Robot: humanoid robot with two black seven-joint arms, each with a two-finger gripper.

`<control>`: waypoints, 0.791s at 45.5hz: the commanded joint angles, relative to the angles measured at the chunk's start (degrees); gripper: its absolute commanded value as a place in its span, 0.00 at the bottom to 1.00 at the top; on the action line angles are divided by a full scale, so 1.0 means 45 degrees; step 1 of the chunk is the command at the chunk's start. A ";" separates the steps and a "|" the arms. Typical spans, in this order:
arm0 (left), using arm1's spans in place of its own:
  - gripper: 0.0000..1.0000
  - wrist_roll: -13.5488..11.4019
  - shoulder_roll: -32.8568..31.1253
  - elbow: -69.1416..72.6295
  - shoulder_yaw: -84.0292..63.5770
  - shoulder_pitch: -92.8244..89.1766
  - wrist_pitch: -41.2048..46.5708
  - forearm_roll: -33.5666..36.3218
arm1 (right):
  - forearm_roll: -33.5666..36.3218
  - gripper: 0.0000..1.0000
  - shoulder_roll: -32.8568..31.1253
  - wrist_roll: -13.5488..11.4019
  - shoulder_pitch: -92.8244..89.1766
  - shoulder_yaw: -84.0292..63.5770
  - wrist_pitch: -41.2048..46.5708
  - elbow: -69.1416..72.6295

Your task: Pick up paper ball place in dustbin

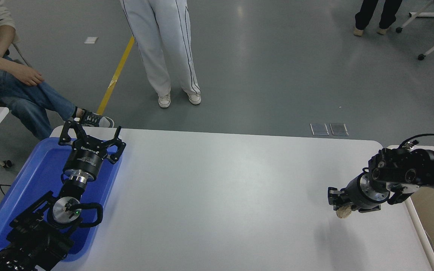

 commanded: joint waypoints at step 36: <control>1.00 0.0020 0.0000 0.0000 0.0000 -0.0001 0.0002 0.0000 | -0.0124 0.00 -0.1924 -0.0027 0.6357 -0.2197 0.4193 0.3411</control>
